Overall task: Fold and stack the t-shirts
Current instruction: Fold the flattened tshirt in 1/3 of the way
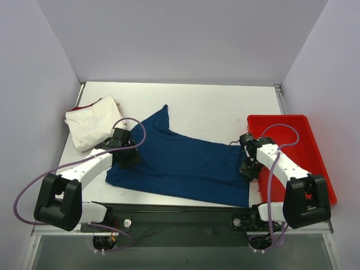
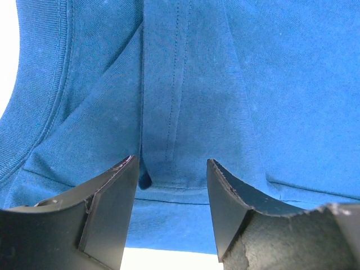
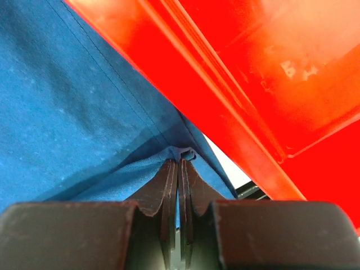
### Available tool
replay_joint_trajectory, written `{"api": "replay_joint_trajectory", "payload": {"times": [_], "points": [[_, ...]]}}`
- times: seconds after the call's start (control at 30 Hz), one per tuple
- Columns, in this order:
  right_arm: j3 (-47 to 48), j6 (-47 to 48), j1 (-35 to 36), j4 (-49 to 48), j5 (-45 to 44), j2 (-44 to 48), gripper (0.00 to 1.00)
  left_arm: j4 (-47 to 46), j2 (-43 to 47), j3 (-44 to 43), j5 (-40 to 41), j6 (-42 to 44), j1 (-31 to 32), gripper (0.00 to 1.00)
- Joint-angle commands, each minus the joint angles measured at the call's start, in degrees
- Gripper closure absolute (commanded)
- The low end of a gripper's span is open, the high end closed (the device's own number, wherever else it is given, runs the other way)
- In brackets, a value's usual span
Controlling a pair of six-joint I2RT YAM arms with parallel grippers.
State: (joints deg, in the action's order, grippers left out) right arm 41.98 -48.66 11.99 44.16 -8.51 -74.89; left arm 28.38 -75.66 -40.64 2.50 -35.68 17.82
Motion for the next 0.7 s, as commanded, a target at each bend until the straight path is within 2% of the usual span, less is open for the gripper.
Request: {"api": "replay_joint_trajectory", "payload": {"times": [0.0, 0.23, 0.37, 0.43, 0.53, 0.57, 0.67], "points": [[2.06, -0.91, -0.47, 1.63, -3.26, -1.31, 1.00, -1.84, -0.28, -2.86, -0.48, 0.88, -0.33, 0.38], [3.20, -2.31, -0.65, 0.66, -3.09, -2.19, 1.00, -1.66, -0.63, -3.04, -0.48, 1.14, -0.33, 0.38], [4.08, -3.63, -0.65, 0.49, -3.70, 0.79, 0.99, -1.66, -0.81, -3.04, -0.48, 1.14, -0.33, 0.38], [4.60, -4.24, -0.91, 0.49, -3.70, 1.85, 0.94, -1.58, -0.98, -3.04, -0.48, 1.23, -0.33, 0.38], [5.04, -4.16, -1.53, 0.49, -3.53, 3.08, 0.79, -1.75, -1.24, -3.04, -0.66, 1.23, -0.33, 0.38], [5.13, -3.90, -1.79, 0.57, -3.27, 3.17, 0.71, -1.92, -1.42, -3.04, -0.66, 1.14, -0.33, 0.37], [4.96, -3.89, -1.97, 0.84, -3.09, 3.96, 0.61, -1.84, -1.77, -3.13, -0.83, 1.05, -0.42, 0.37]]}}
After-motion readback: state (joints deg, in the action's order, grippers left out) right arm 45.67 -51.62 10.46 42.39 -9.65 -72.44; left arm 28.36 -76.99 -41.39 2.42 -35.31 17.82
